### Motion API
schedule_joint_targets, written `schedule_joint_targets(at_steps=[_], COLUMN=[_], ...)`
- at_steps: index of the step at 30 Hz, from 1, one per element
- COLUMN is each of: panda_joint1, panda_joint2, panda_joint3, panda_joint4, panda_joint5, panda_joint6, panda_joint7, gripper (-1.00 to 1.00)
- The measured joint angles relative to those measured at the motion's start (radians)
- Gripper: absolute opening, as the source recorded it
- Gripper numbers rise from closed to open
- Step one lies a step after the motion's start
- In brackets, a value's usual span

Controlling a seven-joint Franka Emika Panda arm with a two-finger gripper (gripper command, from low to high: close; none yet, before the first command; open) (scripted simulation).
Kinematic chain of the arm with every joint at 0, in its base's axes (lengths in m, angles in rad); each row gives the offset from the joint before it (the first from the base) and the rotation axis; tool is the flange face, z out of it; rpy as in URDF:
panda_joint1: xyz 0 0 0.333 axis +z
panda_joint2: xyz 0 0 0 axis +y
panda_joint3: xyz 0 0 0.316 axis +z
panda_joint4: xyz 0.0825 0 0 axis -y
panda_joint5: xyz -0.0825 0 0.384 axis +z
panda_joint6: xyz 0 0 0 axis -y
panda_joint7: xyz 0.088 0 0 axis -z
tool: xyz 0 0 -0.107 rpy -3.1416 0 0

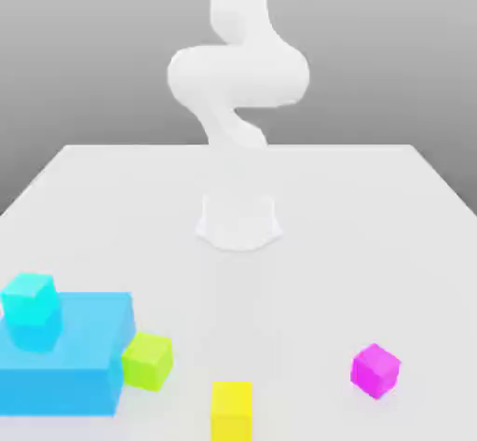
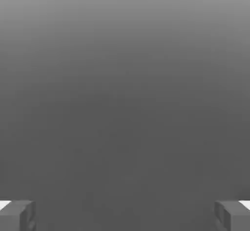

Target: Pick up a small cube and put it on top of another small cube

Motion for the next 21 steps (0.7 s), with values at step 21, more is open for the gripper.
schedule_joint_targets(at_steps=[21], panda_joint1=[0.203], panda_joint2=[0.768], panda_joint3=[0.144], panda_joint4=[-0.219], panda_joint5=[-0.056], panda_joint6=[0.368], panda_joint7=[-0.149], gripper=[0.00])
